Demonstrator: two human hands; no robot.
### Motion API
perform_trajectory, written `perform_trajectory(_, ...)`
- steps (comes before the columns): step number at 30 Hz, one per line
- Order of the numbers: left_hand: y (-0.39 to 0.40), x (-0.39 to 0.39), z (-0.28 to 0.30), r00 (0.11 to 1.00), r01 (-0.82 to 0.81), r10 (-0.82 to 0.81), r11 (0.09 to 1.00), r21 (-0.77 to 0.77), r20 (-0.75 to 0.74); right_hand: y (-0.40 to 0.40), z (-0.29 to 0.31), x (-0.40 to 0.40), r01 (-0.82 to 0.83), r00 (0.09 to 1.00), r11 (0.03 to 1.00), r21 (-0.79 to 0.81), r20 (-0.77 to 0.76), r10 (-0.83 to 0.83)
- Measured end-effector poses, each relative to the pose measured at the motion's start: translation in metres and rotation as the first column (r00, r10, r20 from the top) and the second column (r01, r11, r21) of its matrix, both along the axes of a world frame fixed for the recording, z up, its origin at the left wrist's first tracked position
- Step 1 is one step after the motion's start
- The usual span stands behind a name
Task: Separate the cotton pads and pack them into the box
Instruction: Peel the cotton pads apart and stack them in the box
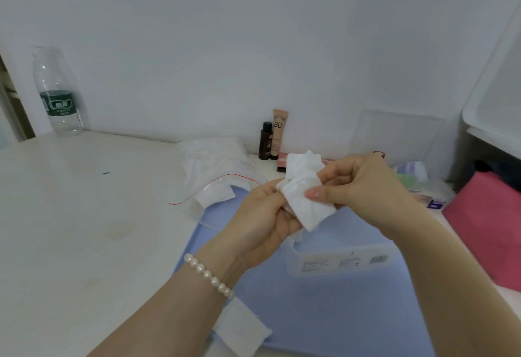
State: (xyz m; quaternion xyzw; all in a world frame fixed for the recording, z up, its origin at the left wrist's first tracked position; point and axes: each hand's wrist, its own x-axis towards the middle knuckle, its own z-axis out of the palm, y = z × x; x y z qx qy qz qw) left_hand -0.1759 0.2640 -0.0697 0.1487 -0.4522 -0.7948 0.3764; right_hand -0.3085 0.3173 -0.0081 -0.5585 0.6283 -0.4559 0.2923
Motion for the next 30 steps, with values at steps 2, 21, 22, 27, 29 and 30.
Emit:
perform_trajectory(2, -0.001, 0.000, 0.000, 1.000, 0.005, -0.005, 1.000, 0.028, -0.009, -0.003, -0.003, 0.000, 0.026, 1.000, 0.999, -0.033, -0.016, -0.027)
perform_trajectory(21, -0.002, 0.003, 0.001, 0.993, 0.086, -0.066, 0.975, 0.205, -0.099, -0.009, -0.015, 0.005, 0.023, 0.895, 0.965, -0.263, -0.425, -0.137)
perform_trajectory(22, -0.002, 0.005, 0.001, 0.993, 0.092, -0.073, 0.975, 0.204, -0.097, -0.007, -0.015, 0.005, -0.009, 0.893, 0.962, -0.274, -0.436, -0.116)
perform_trajectory(27, -0.007, 0.009, 0.000, 0.996, 0.069, -0.054, 0.972, 0.225, -0.073, -0.002, -0.012, 0.000, -0.104, 0.926, 0.965, -0.241, -0.377, 0.006)
perform_trajectory(29, -0.008, 0.009, -0.001, 0.997, 0.059, -0.046, 0.965, 0.254, -0.056, -0.003, -0.011, -0.004, -0.126, 0.943, 0.966, -0.224, -0.330, 0.046)
perform_trajectory(30, -0.008, 0.008, -0.001, 0.998, 0.058, -0.045, 0.962, 0.267, -0.052, -0.003, -0.011, -0.006, -0.133, 0.950, 0.966, -0.223, -0.306, 0.061)
